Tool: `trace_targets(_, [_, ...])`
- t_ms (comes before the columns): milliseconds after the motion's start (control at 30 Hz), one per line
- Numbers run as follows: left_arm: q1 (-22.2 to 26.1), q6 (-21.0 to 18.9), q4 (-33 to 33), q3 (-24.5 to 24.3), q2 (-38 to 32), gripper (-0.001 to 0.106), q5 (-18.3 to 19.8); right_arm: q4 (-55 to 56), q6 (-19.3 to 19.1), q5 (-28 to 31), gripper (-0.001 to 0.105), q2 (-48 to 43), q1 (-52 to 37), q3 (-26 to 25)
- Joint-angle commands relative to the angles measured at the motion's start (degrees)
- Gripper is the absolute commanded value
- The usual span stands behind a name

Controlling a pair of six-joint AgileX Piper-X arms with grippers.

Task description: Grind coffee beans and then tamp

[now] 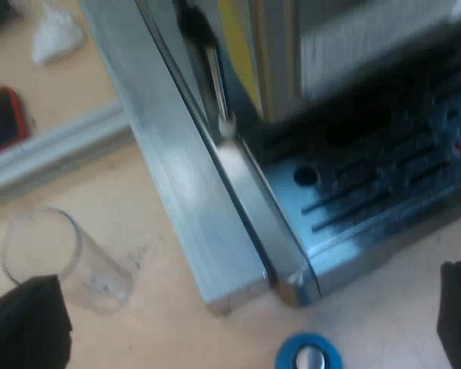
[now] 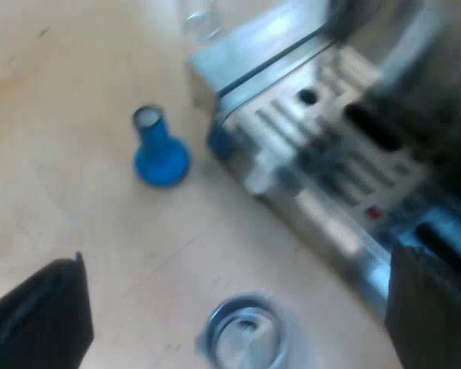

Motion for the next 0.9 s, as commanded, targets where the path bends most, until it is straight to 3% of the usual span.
trace_targets(33, [-0.05,-1.78,0.68,-5.33,-0.32,0.105,-0.59,6.39,-1.11,3.73,0.079,-0.66,-1.84,-6.51])
trace_targets(167, [0.58,-2.02,0.66,-10.18,-0.15,0.105,-0.59,13.79,-0.99,4.03,0.079,-0.80,-8.55,-13.83])
trace_targets(300, [5.24,-2.55,0.93,-13.08,0.92,0.105,-0.59,18.63,-0.99,2.85,0.079,-0.93,-19.44,-17.71])
trace_targets(367, [10.38,-2.55,1.12,-13.49,2.10,0.105,2.44,20.45,-0.73,-0.88,0.079,-0.93,-26.39,-18.12])
trace_targets(433, [12.34,-2.55,1.39,-13.49,2.73,0.105,4.00,21.61,0.34,-2.83,0.079,-0.93,-31.58,-18.13])
trace_targets(533, [12.64,-2.55,1.98,-13.49,2.89,0.105,3.58,23.17,0.79,-4.93,0.079,-0.93,-41.05,-18.02])
trace_targets(600, [12.64,-2.55,2.01,-13.49,2.89,0.105,3.51,23.38,0.50,-5.05,0.079,-0.93,-42.28,-18.02])
trace_targets(733, [12.64,-2.28,2.00,-13.49,2.55,0.105,2.45,26.52,-3.57,-10.73,0.079,-1.55,-56.09,-17.81])
trace_targets(900, [12.64,-2.28,2.85,-13.49,1.27,0.105,2.46,24.88,-3.87,-9.95,0.079,-5.04,-58.70,-16.38])
